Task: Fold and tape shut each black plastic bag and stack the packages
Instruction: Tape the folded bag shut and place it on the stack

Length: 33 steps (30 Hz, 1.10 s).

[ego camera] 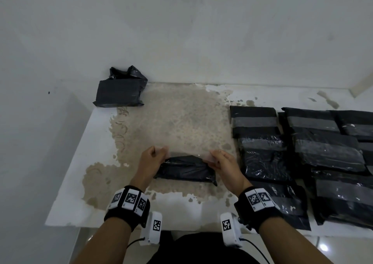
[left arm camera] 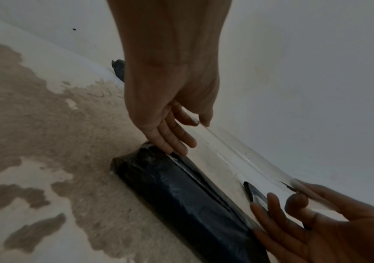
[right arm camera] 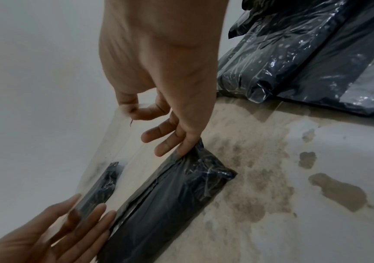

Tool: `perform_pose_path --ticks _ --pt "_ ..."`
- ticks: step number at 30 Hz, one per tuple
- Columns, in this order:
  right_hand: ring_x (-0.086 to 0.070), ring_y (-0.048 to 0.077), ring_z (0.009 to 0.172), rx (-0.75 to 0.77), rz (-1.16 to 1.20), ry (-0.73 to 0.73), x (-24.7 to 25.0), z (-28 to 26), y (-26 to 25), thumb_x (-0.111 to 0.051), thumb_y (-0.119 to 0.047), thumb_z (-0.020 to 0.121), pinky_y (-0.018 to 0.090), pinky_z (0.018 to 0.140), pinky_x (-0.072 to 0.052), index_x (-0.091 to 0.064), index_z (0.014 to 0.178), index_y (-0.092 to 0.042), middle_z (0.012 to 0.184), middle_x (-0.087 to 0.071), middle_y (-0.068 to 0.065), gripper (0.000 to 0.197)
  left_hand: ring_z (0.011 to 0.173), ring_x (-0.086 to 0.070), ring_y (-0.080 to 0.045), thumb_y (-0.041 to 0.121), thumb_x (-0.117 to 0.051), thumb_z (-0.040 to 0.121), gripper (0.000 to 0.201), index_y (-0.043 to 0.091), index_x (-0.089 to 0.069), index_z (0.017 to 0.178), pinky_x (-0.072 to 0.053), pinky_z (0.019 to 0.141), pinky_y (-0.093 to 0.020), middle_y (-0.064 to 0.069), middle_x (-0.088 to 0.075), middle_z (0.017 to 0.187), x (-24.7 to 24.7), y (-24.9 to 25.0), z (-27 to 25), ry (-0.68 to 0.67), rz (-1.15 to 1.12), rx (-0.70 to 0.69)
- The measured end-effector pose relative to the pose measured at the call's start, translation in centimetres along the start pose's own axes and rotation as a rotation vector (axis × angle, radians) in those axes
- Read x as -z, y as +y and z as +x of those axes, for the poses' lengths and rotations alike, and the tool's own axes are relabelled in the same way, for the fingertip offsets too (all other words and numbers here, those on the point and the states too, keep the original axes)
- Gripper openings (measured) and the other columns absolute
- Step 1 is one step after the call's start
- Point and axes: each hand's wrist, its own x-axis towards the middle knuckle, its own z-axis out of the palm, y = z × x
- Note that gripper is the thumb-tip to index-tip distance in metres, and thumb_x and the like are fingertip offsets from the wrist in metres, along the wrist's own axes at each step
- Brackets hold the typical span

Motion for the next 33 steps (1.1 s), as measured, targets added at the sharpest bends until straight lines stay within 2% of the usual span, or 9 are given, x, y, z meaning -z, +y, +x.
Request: perform_pose_path --ticks 4,8,12,18,21,24,26,29,33 --pt "-0.056 0.030 0.102 -0.041 0.070 0.037 0.1 0.3 0.0 -0.059 -0.019 0.100 0.033 0.089 -0.051 -0.050 0.076 -0.020 0.098 -0.056 0.015 0.026 0.074 -0.060 -0.024 0.044 -0.069 0.091 0.040 0.025 -0.058 0.058 -0.046 0.074 -0.039 -0.017 -0.065 0.075 -0.3 0.1 -0.4 0.004 -0.039 0.019" --pt "-0.064 0.022 0.102 -0.062 0.132 0.046 0.2 0.1 -0.5 -0.061 -0.019 0.098 0.037 0.094 -0.048 -0.060 0.100 -0.014 0.090 -0.072 -0.002 0.005 0.077 -0.062 -0.024 0.061 -0.067 0.073 0.041 0.026 -0.053 0.059 -0.045 0.074 -0.038 -0.029 -0.065 0.087 -0.2 -0.4 -0.2 -0.004 -0.011 0.005" --pt "-0.065 0.018 0.113 -0.056 0.173 0.027 0.1 -0.1 -0.6 -0.059 -0.023 0.099 0.039 0.099 -0.044 -0.062 0.126 -0.007 0.118 -0.074 -0.001 0.031 0.079 -0.063 -0.022 0.062 -0.066 0.073 0.048 0.017 -0.049 0.068 -0.045 0.073 -0.038 -0.031 -0.063 0.088 -0.1 -1.0 0.3 -0.024 0.025 -0.011" --pt "-0.068 0.019 0.107 -0.050 0.229 0.020 -0.2 -0.5 -0.7 -0.061 -0.035 0.099 0.043 0.098 -0.041 -0.066 0.091 -0.021 0.106 -0.074 0.005 0.017 0.079 -0.067 -0.028 0.050 -0.067 0.084 0.040 0.018 -0.050 0.068 -0.047 0.075 -0.039 -0.024 -0.069 0.086 -0.3 -1.1 0.7 -0.011 0.049 -0.013" --pt "-0.068 0.019 0.111 -0.053 0.240 0.037 -0.2 -0.6 -0.7 -0.058 -0.033 0.099 0.043 0.098 -0.041 -0.067 0.096 -0.020 0.108 -0.074 0.003 0.016 0.077 -0.063 -0.023 0.060 -0.065 0.075 0.044 0.018 -0.050 0.069 -0.051 0.077 -0.046 -0.030 -0.065 0.091 -0.3 -1.3 0.9 -0.010 0.049 -0.013" --pt "-0.069 0.017 0.112 -0.029 0.220 0.067 -0.2 -0.4 -0.2 -0.059 -0.022 0.099 0.043 0.099 -0.043 -0.069 0.113 -0.015 0.108 -0.075 0.000 0.019 0.078 -0.066 -0.031 0.059 -0.065 0.078 0.041 0.022 -0.049 0.068 -0.053 0.082 -0.052 -0.032 -0.064 0.092 -0.2 -1.9 1.0 0.002 0.069 -0.013" --pt "-0.070 0.016 0.110 -0.018 0.179 0.104 -0.3 -0.2 0.2 -0.061 -0.017 0.099 0.042 0.098 -0.046 -0.067 0.121 -0.016 0.106 -0.076 -0.001 0.023 0.075 -0.064 -0.035 0.056 -0.064 0.083 0.040 0.026 -0.047 0.063 -0.051 0.076 -0.049 -0.028 -0.063 0.082 -0.3 -1.7 0.7 0.017 0.084 -0.032" --pt "-0.072 0.013 0.097 -0.013 0.152 0.157 -0.8 0.3 0.6 -0.065 -0.017 0.097 0.040 0.093 -0.049 -0.065 0.112 -0.021 0.099 -0.076 -0.002 0.015 0.062 -0.047 -0.017 0.038 -0.064 0.095 0.040 0.020 -0.044 0.066 -0.039 0.066 -0.035 -0.008 -0.048 0.063 -0.5 -1.1 0.0 0.015 0.078 -0.083" --pt "-0.073 0.016 0.091 0.047 0.121 0.221 -1.0 0.3 0.4 -0.069 -0.013 0.094 0.038 0.087 -0.054 -0.049 0.118 -0.028 0.098 -0.074 0.005 0.034 0.061 -0.043 -0.011 0.028 -0.062 0.099 0.035 0.014 -0.048 0.070 -0.036 0.061 -0.027 -0.002 -0.049 0.065 -0.8 -1.4 -0.7 0.016 0.071 -0.144"
